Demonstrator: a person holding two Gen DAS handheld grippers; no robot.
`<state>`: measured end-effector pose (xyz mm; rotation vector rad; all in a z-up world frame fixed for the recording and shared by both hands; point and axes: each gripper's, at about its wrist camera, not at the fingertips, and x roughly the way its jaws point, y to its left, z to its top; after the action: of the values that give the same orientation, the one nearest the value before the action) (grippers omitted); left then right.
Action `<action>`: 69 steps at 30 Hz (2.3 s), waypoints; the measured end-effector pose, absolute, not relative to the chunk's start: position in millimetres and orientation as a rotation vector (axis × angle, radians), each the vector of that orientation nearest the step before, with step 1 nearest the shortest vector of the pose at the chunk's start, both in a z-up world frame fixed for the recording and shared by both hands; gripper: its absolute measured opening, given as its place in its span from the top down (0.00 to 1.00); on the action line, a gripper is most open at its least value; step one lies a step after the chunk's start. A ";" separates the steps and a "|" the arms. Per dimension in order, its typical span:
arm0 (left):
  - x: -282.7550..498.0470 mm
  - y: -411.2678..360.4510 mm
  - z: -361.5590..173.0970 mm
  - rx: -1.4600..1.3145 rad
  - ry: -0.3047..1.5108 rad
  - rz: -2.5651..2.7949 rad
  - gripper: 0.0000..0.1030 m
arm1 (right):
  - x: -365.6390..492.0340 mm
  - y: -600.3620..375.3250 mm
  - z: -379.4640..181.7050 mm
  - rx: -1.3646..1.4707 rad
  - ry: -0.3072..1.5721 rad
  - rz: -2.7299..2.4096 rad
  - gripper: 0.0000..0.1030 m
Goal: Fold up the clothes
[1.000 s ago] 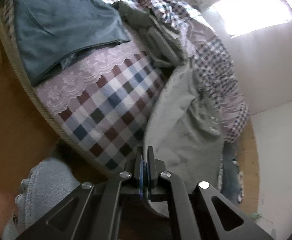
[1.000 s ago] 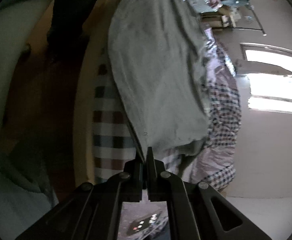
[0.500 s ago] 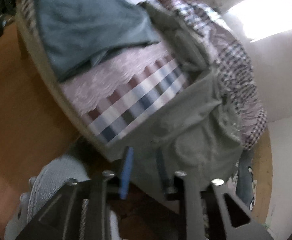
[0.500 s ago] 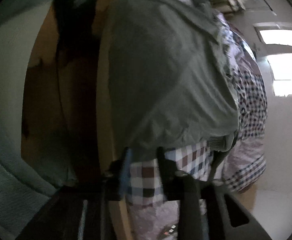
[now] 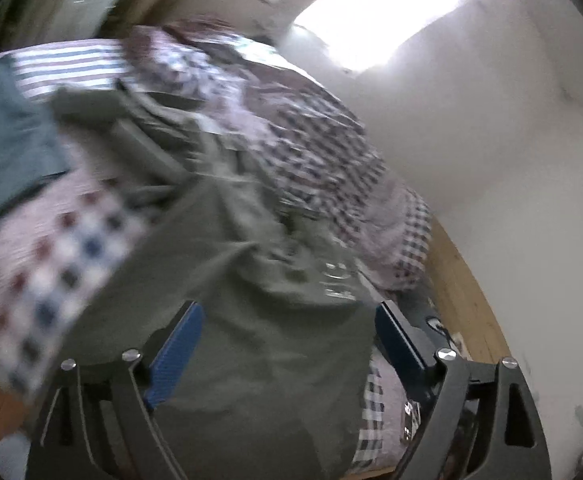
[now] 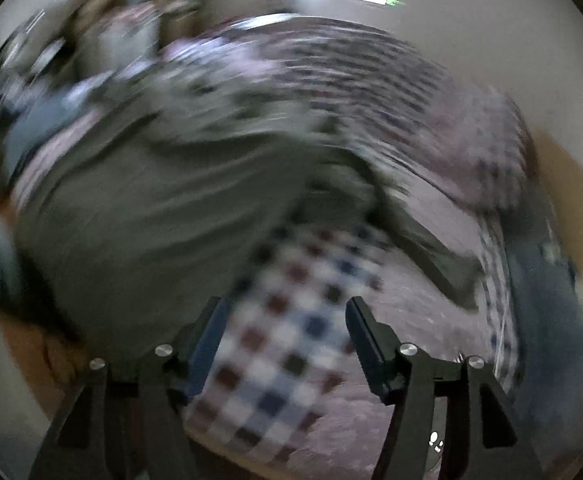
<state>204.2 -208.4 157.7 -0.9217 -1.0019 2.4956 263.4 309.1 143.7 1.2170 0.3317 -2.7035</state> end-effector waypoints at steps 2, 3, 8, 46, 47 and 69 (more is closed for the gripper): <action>181.4 -180.4 155.1 -0.898 -0.938 2.467 0.10 | 241.5 351.7 151.5 1.239 0.120 -2.793 0.32; 170.3 -166.2 152.6 -0.891 -0.905 2.455 0.10 | 230.6 373.0 155.3 1.247 0.010 -2.833 0.32; 120.4 -99.4 131.1 -0.877 -0.797 2.393 0.10 | 178.5 506.4 132.3 1.326 -0.756 -2.932 0.31; 63.1 10.5 43.1 -1.048 -0.728 2.150 0.10 | 49.6 616.3 8.3 1.686 -1.404 -2.946 0.81; 62.8 10.1 43.1 -1.047 -0.730 2.150 0.10 | 50.0 615.7 8.4 1.688 -1.392 -2.948 0.81; 36.0 -14.1 55.0 -1.017 -0.829 2.067 0.10 | -21.7 417.5 257.3 1.243 -0.320 -3.158 0.96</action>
<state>36.0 -14.1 55.0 -1.0173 -0.8294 2.0669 -21.7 417.5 257.3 1.2429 -0.3195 -3.1581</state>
